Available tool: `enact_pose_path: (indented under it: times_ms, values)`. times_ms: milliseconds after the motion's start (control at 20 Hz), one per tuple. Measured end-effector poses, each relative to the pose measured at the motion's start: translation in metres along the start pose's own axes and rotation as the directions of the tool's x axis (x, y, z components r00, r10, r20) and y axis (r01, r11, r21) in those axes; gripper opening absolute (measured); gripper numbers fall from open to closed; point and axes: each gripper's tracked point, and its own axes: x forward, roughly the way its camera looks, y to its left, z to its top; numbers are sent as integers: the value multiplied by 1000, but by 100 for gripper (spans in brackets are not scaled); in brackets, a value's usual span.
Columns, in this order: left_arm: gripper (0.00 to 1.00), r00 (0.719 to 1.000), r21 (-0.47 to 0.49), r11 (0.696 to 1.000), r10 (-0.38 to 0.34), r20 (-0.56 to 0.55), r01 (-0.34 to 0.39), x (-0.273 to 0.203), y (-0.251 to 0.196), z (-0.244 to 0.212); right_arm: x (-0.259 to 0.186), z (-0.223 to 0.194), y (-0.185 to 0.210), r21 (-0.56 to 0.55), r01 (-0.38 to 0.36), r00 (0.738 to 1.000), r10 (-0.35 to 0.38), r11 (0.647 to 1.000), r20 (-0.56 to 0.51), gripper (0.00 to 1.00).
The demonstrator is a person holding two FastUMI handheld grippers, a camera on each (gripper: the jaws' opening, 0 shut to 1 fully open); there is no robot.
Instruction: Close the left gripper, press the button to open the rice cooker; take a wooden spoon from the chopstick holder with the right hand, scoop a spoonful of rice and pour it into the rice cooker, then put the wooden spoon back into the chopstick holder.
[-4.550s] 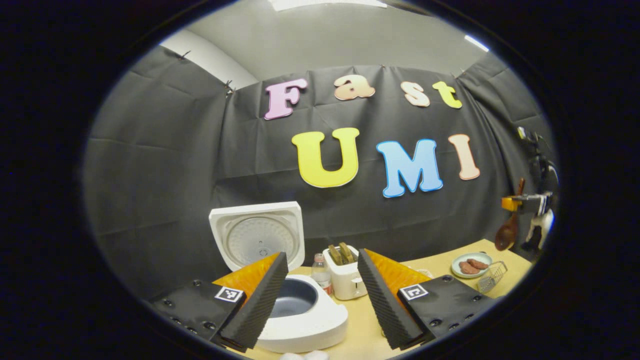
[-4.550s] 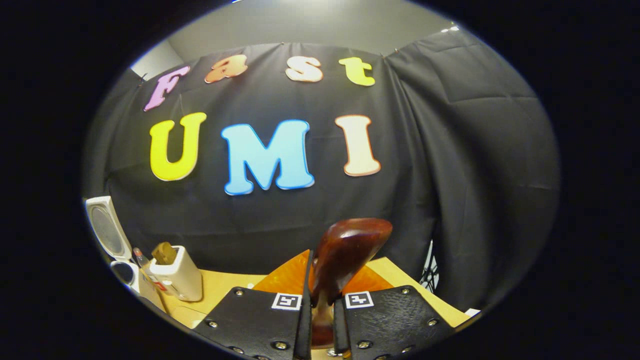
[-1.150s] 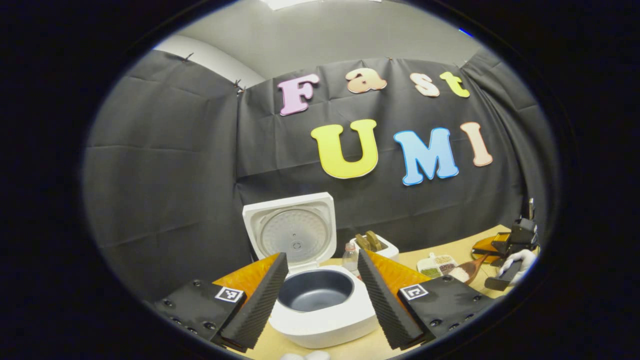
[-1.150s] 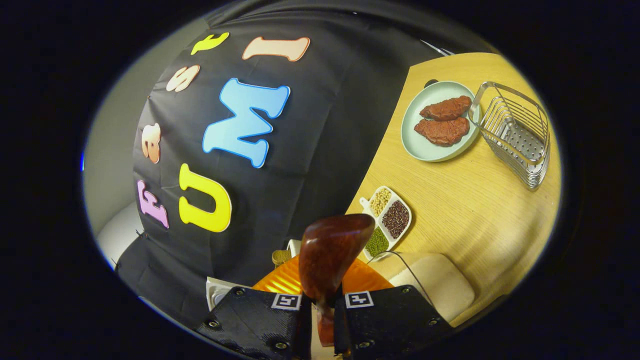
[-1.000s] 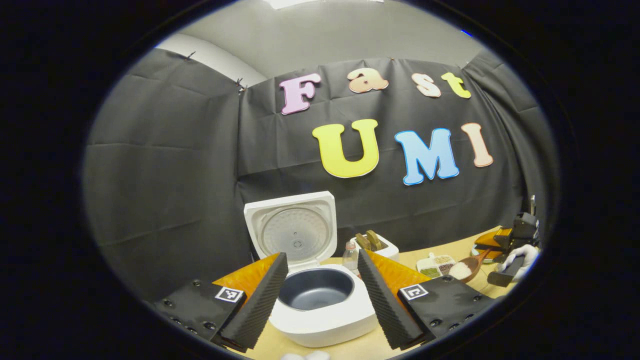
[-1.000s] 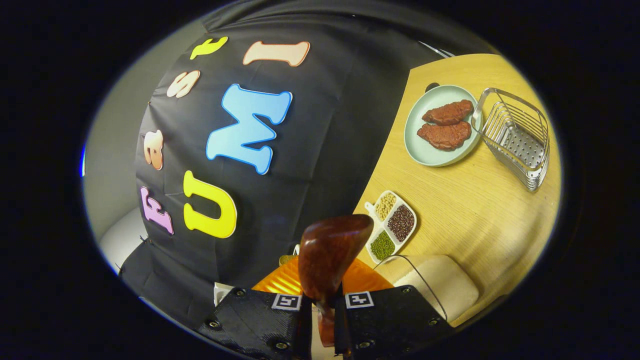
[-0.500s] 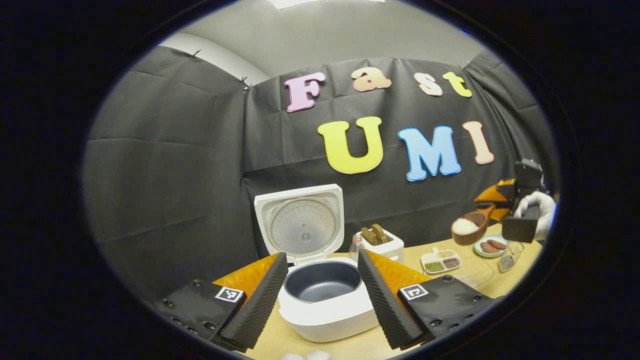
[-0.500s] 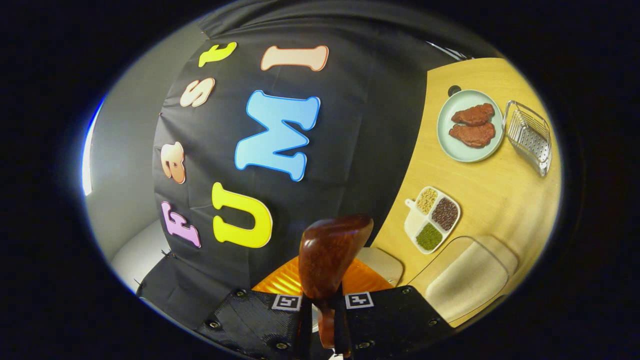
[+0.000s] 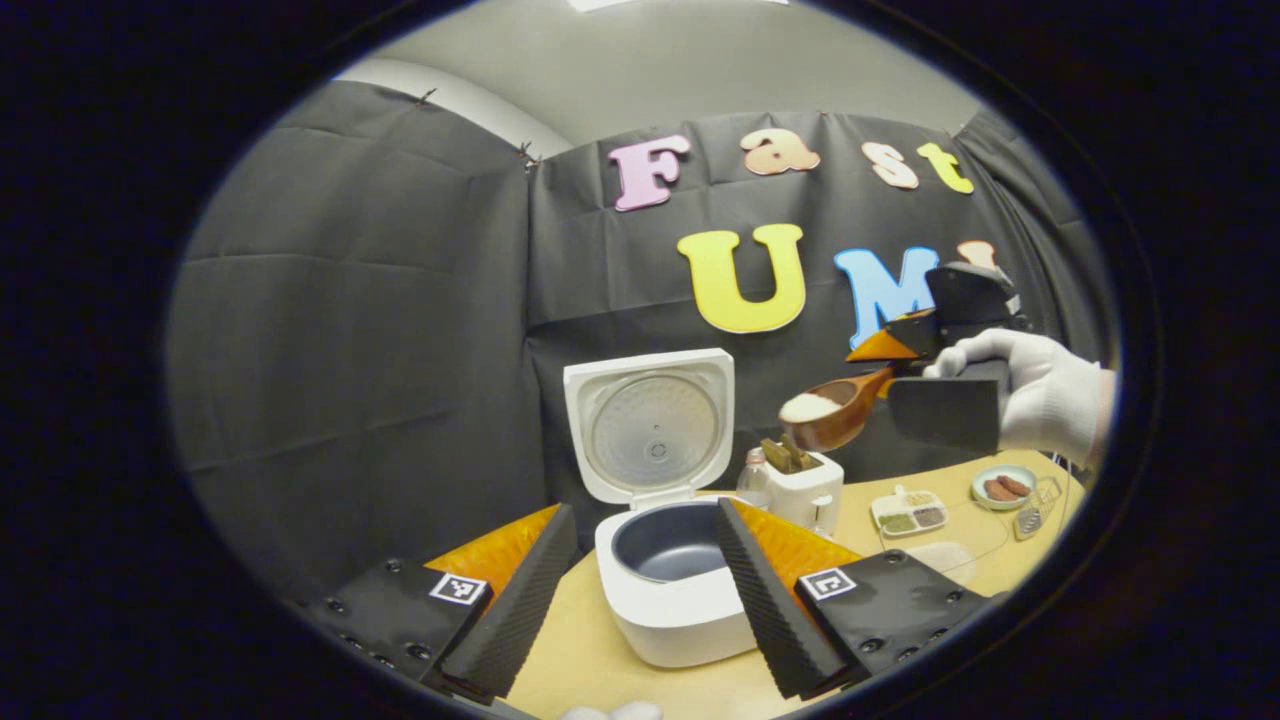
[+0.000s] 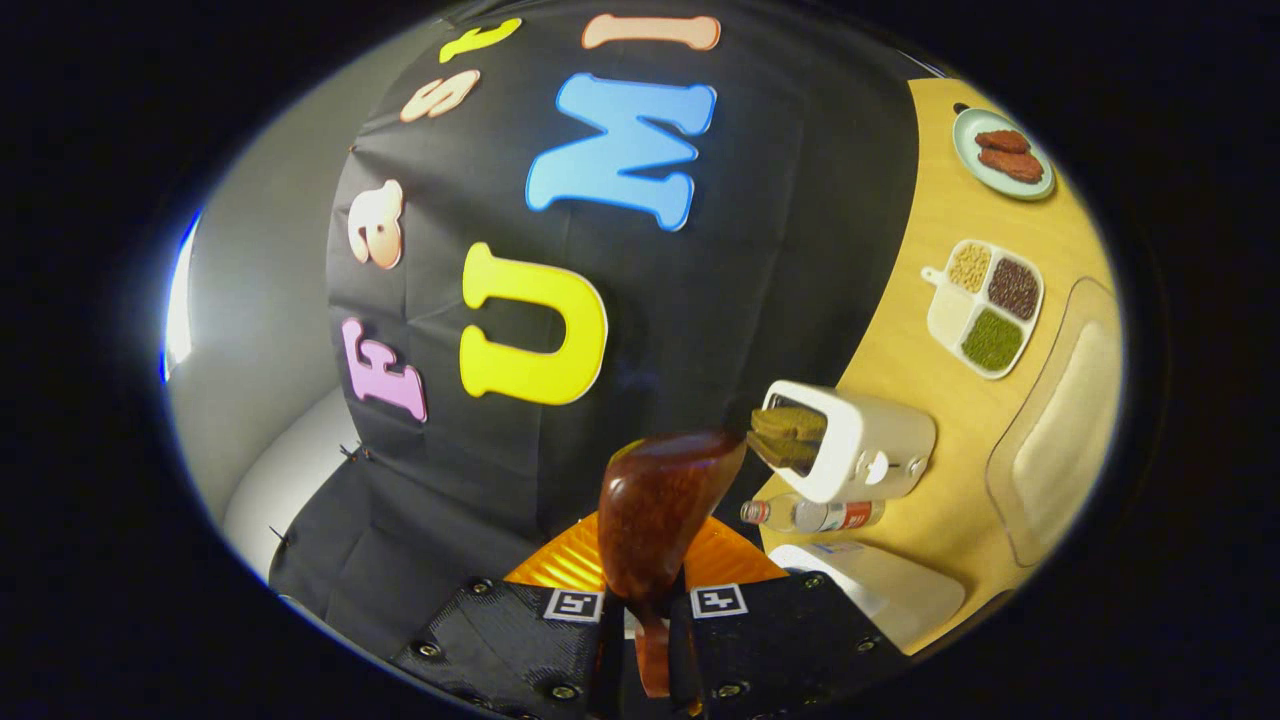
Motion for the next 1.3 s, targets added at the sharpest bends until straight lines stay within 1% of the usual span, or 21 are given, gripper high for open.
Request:
enact_pose_path:
  times_ms: [150,250,300,400,450,500,550,650,750,950,1050,1100,1150,1200,1300]
  values:
    - [99,999,0,999,42,-13,-42,-4,15,-1,34,-59,-19,-63,34,997,-38,997,-63,18]
    - [99,998,-2,998,66,-12,-66,-6,22,1,48,-81,-29,-119,47,995,-56,992,-77,17]
    - [98,997,-2,997,75,-13,-75,-7,25,2,53,-88,-34,-155,54,995,-66,986,-76,17]
    - [99,996,6,996,94,-11,-94,-9,31,0,60,-97,-42,-253,69,995,-86,965,-56,17]
    - [99,995,10,995,103,-14,-103,-10,35,-2,64,-99,-45,-318,69,995,-88,946,-47,17]
    - [98,994,9,994,110,-17,-110,-14,40,-4,69,-101,-46,-390,77,995,-96,918,-30,17]
    - [99,993,10,993,117,-22,-116,-15,44,-6,71,-100,-47,-463,83,995,-101,882,-15,17]
    - [99,991,16,992,128,-36,-127,-19,48,-13,71,-101,-44,-580,93,995,-100,809,20,17]
    - [99,989,21,990,137,-47,-136,-21,51,-17,70,-103,-41,-692,84,996,-84,717,33,17]
    - [99,988,26,989,146,-54,-145,-26,53,-18,66,-104,-41,-830,75,997,-59,553,50,17]
    - [99,988,30,989,145,-53,-143,-27,50,-17,65,-109,-36,-890,64,998,-37,452,53,17]
    - [98,988,35,989,144,-57,-142,-29,48,-17,63,-115,-31,-917,50,999,-15,396,48,17]
    - [99,988,39,989,143,-58,-140,-29,45,-16,64,-119,-25,-940,39,999,4,340,43,17]
    - [99,988,42,989,142,-58,-139,-32,45,-16,61,-126,-20,-961,21,999,29,276,30,17]
    - [99,988,44,989,141,-60,-138,-33,43,-14,65,-137,-13,-988,-2,999,49,155,5,17]
